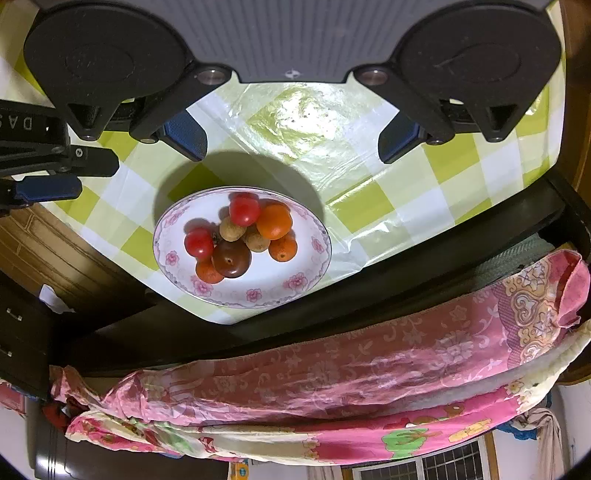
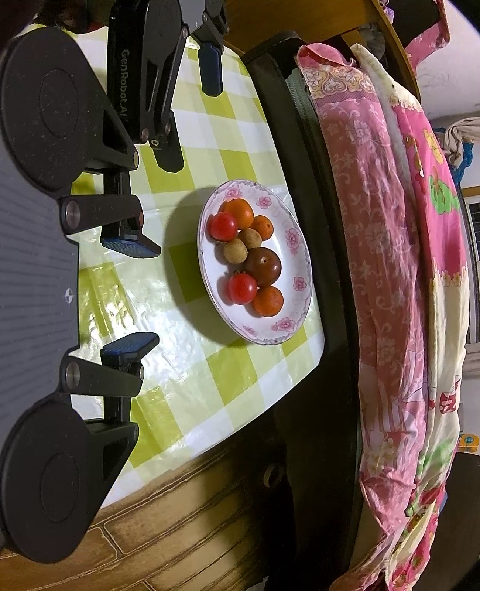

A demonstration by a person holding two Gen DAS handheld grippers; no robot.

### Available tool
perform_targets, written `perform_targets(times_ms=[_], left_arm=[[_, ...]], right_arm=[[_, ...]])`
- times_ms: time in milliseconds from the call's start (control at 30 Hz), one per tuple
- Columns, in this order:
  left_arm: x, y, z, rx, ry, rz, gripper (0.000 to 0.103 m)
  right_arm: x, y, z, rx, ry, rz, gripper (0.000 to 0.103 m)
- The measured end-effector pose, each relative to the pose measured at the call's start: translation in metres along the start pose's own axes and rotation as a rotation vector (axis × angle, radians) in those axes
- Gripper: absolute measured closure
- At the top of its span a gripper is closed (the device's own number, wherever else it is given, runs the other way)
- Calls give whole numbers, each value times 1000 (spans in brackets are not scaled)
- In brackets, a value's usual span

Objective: Organize fruits

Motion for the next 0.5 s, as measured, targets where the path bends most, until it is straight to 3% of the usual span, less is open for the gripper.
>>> perform_targets(times_ms=[500], left_arm=[[6,-5,-1,8,3,0,0]], right_arm=[[2,-4,7,6,2,1,62]])
Point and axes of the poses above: each gripper's, at about its wrist camera, not at the fingertips, and x roughly against the way its jaws point, z to its left, y to its top, the point moved 9 cm from there along -x, roughly the way its jaws point, and after that the axes turned 13 degrees about z, right-handed, at the moved point
